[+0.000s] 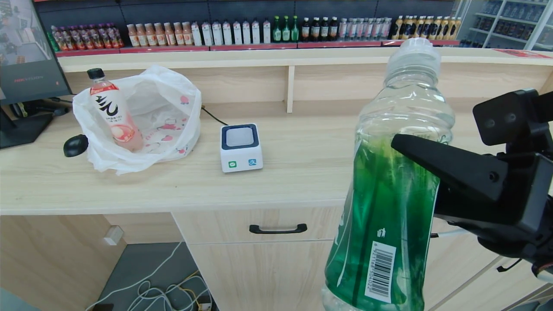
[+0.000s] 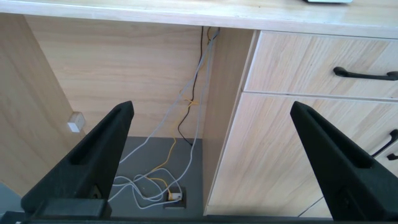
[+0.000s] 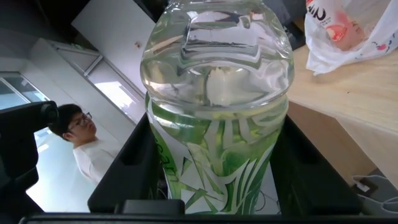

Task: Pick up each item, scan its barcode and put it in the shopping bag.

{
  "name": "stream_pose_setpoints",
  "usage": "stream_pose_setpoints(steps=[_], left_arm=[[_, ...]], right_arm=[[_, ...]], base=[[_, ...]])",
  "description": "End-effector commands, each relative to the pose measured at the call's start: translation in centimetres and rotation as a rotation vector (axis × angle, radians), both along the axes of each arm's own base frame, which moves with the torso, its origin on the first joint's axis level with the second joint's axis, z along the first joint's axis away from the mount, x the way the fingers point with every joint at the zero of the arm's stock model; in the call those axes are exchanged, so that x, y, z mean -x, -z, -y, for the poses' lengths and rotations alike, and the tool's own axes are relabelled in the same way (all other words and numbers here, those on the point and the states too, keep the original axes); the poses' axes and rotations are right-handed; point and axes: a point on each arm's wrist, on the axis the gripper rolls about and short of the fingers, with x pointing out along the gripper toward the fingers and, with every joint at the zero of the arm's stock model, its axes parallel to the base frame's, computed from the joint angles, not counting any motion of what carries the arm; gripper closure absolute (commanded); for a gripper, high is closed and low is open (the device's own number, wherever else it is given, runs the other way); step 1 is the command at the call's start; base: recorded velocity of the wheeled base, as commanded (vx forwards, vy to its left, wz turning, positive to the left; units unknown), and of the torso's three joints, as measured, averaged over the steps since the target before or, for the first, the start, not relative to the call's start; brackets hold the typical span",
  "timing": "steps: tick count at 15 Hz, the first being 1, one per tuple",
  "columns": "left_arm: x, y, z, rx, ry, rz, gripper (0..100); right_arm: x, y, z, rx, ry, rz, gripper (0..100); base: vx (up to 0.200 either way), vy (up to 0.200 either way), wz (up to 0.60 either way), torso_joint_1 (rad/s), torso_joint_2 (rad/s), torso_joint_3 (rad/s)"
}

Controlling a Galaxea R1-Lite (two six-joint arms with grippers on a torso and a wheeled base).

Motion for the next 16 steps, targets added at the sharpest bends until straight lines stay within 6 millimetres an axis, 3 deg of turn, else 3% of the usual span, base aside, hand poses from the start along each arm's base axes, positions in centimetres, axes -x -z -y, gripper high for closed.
stream_pose_setpoints(steps=[1,5,11,13,16], left_arm=[[0.0,0.0,0.0,0.0,0.0,0.0,0],[0.0,0.0,0.0,0.0,0.0,0.0,0],[0.0,0.0,0.0,0.0,0.0,0.0,0],[0.0,0.0,0.0,0.0,0.0,0.0,0],[0.0,0.0,0.0,0.0,0.0,0.0,0]], right_arm=[[0.0,-0.2,0.0,-0.004,-0.001,0.006,100],[0.1,-0.1,0.0,0.003,0.011,0.032,100],[0.0,0.0,0.3,0.059,0.123,0.231,100],[-0.7,0.7,1.1,0.13,0.29,0.377,100],[-0.2,1.1,2.0,0.169,0.467,0.437,100]], base=[[0.0,0.0,0.0,0.0,0.0,0.0],[0.0,0.0,0.0,0.0,0.0,0.0],[0.0,0.0,0.0,0.0,0.0,0.0],[0.0,0.0,0.0,0.0,0.0,0.0],[0.0,0.0,0.0,0.0,0.0,0.0]])
